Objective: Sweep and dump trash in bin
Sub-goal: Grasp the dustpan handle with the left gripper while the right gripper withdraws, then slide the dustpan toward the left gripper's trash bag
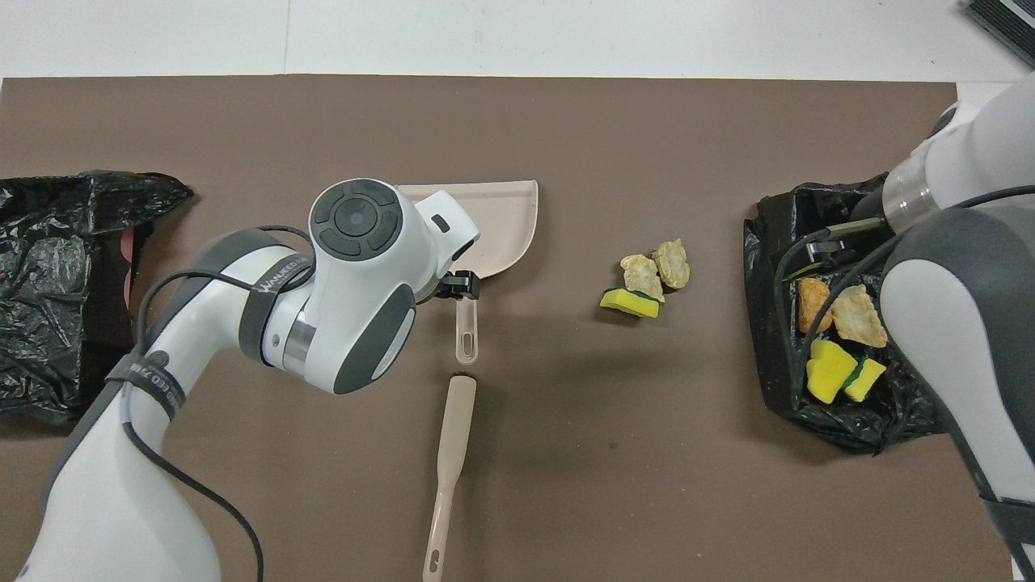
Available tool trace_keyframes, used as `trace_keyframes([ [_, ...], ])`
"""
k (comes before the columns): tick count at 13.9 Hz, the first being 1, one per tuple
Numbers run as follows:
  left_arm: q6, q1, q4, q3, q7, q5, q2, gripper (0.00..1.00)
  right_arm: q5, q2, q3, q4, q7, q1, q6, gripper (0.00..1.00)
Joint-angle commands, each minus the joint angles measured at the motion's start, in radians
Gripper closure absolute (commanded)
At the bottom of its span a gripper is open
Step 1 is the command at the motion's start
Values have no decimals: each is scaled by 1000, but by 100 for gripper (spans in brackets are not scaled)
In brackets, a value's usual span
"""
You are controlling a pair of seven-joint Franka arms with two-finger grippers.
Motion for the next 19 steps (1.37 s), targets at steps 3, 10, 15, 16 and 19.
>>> trace_keyframes([
  [3,43,-51,28,15,-124,-15,61,0,29,-16,12,-10,-10,-13,3,0],
  [10,15,-87,-25,14,-188,-78,42,58,-14,-84,0,19,-22,-64,-36,0],
  [15,4,-67,25,23,-188,-75,42,100,-20,-119,-9,20,-22,-85,-96,0],
  [16,3,-64,39,27,-188,-65,42,100,-43,-119,-9,35,-28,-85,-111,0],
  [19,-51,8,111,26,-146,-42,44,100,-48,-119,-5,56,-25,-84,-137,0],
])
